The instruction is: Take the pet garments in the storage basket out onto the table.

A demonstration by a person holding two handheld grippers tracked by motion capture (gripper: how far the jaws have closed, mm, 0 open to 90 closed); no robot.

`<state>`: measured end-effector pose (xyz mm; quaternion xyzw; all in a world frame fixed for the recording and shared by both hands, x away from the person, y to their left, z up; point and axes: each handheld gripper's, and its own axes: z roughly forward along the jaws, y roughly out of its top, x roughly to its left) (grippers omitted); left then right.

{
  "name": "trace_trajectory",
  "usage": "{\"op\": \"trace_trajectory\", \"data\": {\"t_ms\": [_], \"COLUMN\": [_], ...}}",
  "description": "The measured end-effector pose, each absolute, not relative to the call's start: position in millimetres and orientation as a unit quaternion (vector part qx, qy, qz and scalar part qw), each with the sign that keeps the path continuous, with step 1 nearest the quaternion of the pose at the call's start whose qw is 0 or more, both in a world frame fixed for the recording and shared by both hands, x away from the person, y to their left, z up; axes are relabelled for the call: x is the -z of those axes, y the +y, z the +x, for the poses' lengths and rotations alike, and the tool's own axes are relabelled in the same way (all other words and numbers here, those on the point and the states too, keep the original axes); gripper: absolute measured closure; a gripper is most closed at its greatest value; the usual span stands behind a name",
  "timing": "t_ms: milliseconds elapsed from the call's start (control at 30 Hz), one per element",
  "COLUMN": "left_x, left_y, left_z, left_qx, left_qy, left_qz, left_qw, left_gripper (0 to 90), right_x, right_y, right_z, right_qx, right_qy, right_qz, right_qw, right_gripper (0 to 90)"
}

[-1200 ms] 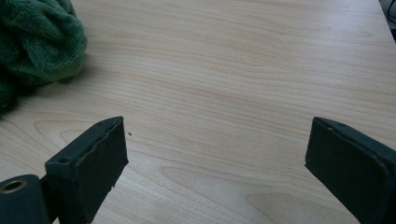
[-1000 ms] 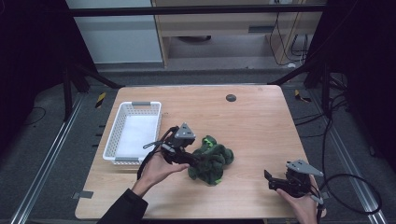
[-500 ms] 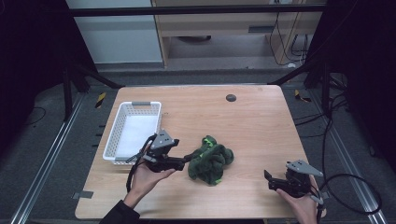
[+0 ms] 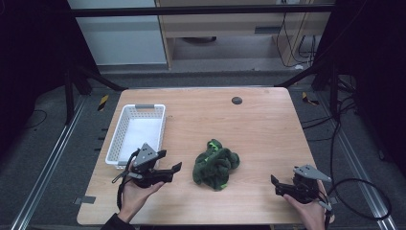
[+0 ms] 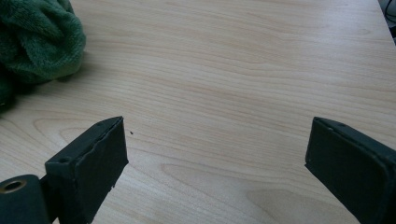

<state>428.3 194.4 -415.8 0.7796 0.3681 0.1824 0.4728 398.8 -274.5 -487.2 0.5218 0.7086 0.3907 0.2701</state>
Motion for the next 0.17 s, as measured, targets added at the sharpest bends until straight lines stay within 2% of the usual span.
{"op": "trace_trajectory", "data": {"t_ms": [167], "left_x": [423.7], "left_y": [204.2], "left_z": [423.1], "left_qx": [-0.184], "left_qy": [0.377], "left_qz": [0.778], "left_qw": [0.468], "left_gripper": [25.2], "right_x": [487.3], "right_y": [-273.9], "right_z": [397.9], "right_qx": [-0.391], "right_qy": [0.709], "right_qz": [0.52], "right_qw": [0.271], "right_gripper": [5.6]}}
